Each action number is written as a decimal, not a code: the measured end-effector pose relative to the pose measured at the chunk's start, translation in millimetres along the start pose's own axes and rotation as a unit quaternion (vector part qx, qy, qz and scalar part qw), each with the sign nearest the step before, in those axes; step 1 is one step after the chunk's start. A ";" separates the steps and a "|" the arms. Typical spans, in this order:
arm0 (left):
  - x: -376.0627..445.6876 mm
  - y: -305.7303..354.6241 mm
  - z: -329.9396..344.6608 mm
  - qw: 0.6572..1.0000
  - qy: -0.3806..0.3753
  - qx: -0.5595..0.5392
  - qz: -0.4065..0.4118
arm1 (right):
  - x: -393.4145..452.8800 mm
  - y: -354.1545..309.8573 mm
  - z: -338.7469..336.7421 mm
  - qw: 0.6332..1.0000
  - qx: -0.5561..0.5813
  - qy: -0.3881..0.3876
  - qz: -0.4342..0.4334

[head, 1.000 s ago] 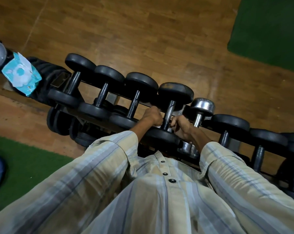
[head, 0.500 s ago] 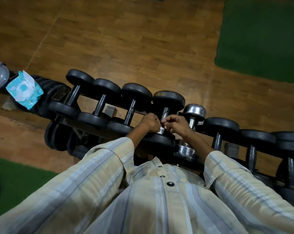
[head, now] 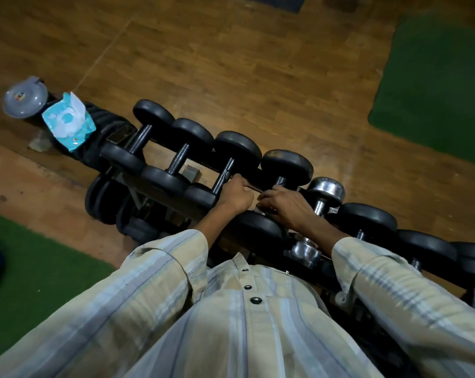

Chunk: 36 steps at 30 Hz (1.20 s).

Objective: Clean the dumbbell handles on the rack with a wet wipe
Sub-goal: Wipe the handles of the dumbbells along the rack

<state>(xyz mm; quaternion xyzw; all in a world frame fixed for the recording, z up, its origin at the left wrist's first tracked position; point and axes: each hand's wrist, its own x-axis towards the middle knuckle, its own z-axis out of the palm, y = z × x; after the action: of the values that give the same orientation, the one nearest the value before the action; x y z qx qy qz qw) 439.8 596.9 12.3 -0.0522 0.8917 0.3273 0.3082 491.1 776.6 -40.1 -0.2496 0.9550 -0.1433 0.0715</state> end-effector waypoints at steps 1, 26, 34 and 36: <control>-0.4 -3.3 0.2 1.000 0.001 -0.004 0.005 | 1.4 3.2 0.9 0.999 -0.031 -0.004 -0.029; -9.3 -36.7 17.4 0.990 -0.118 -0.070 0.041 | -11.7 18.5 4.4 0.997 -0.056 0.040 0.033; -4.2 -36.4 16.4 0.989 -0.135 -0.049 0.043 | -8.3 34.2 11.3 0.993 -0.030 0.077 0.087; -4.7 -36.2 16.3 0.989 -0.135 -0.051 0.044 | -0.6 28.3 15.2 0.976 0.046 0.121 0.174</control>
<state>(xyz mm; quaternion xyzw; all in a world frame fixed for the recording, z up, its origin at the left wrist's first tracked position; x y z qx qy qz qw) 462.7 578.2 -14.6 0.0156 0.8256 0.3897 0.4077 481.9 796.9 -63.2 -0.0573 0.9778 -0.2015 -0.0091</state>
